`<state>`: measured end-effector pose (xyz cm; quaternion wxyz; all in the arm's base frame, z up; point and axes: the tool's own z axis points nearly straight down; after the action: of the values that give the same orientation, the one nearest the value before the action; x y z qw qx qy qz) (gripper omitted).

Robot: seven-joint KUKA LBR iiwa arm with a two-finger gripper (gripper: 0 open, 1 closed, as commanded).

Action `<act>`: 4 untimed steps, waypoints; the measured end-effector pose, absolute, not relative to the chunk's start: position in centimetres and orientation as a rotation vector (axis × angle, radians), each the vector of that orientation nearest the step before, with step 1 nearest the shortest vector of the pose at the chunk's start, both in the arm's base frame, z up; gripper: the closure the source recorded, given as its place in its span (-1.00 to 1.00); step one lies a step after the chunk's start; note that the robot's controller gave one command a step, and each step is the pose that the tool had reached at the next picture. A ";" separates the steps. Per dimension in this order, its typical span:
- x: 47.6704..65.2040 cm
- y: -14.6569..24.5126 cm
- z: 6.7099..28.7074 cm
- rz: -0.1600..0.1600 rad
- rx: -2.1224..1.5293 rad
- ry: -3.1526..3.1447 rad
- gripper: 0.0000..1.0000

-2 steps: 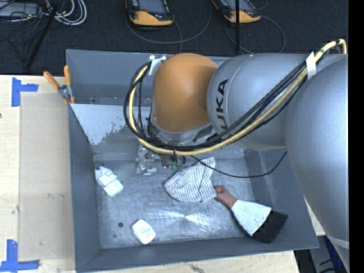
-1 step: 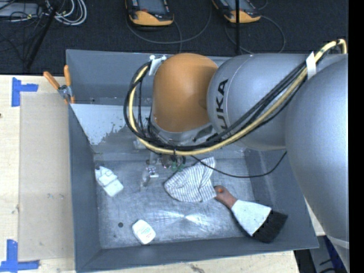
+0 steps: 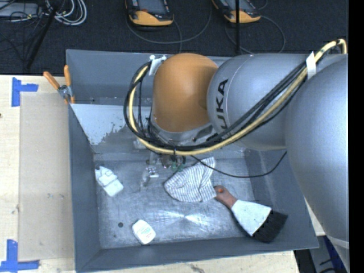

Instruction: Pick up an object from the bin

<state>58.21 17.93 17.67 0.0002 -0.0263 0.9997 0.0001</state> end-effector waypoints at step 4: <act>59.6 22.0 7.7 -0.003 0.079 3.143 1.00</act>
Offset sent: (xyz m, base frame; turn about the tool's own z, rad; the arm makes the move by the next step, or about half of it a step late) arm 0.0188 0.0363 -0.1067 -0.2247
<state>59.58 22.00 7.66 -0.0010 0.0250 0.9997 -0.0011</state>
